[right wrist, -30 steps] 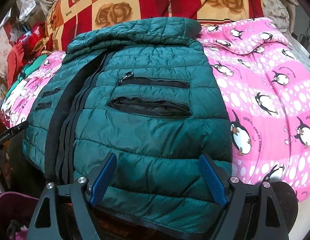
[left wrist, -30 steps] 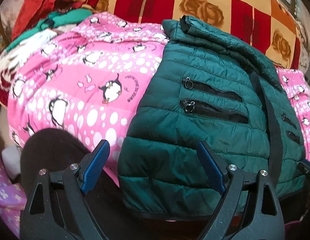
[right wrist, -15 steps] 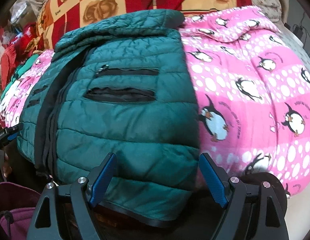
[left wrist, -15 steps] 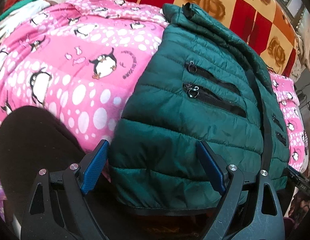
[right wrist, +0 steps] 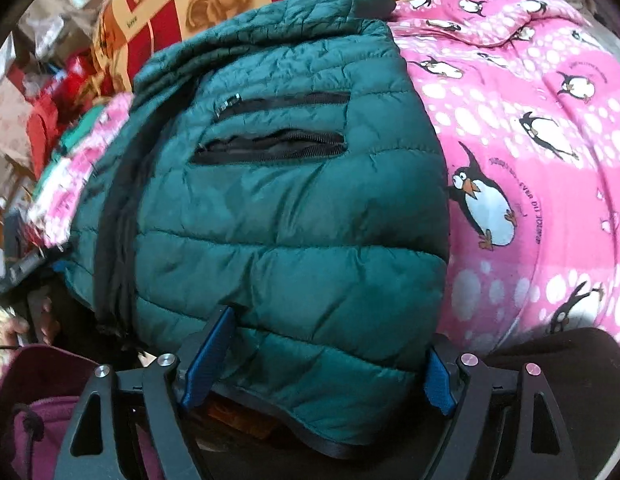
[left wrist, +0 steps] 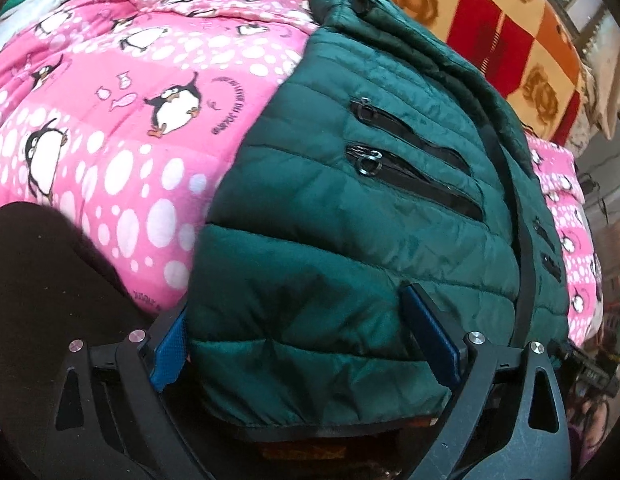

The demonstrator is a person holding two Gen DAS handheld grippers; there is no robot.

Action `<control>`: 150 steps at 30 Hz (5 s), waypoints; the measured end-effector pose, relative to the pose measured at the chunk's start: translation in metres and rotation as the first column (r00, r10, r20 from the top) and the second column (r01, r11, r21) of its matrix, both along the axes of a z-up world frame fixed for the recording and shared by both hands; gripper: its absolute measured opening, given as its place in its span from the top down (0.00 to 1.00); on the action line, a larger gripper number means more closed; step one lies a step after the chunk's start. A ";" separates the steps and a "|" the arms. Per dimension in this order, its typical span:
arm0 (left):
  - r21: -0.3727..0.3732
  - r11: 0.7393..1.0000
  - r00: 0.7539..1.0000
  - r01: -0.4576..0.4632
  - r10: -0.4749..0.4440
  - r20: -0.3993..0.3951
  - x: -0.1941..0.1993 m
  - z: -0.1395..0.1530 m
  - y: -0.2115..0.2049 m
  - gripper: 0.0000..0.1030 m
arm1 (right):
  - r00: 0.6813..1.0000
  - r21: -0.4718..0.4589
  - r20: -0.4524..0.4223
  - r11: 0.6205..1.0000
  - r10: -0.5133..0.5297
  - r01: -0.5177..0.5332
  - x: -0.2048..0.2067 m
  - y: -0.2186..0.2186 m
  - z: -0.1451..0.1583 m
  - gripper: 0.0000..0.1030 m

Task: Fold large clothes
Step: 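Close both grippers on the teal jacket hem, then lift the hem with both grippers and fold it over toward the collar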

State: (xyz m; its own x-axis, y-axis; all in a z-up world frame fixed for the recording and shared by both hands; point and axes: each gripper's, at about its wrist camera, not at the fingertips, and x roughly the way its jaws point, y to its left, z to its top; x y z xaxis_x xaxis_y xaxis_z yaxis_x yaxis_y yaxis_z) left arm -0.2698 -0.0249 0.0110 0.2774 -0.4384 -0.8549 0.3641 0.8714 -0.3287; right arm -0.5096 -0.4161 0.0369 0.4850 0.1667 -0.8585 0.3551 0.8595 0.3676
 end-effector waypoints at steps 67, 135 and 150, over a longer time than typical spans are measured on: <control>-0.067 0.996 0.979 0.059 -0.044 0.201 -0.016 0.080 0.001 0.89 | 0.959 -0.073 0.276 0.996 0.060 -0.041 0.009 -0.005 0.071 0.76; -0.187 0.975 0.873 -0.120 0.194 0.447 0.123 0.174 -0.083 0.89 | 0.873 -0.200 0.472 0.950 -0.122 0.241 0.139 -0.097 0.141 0.76; -0.124 0.983 0.871 -0.137 0.179 0.457 0.162 0.167 -0.109 0.89 | 0.902 -0.240 0.420 0.946 -0.101 0.218 0.189 -0.119 0.134 0.76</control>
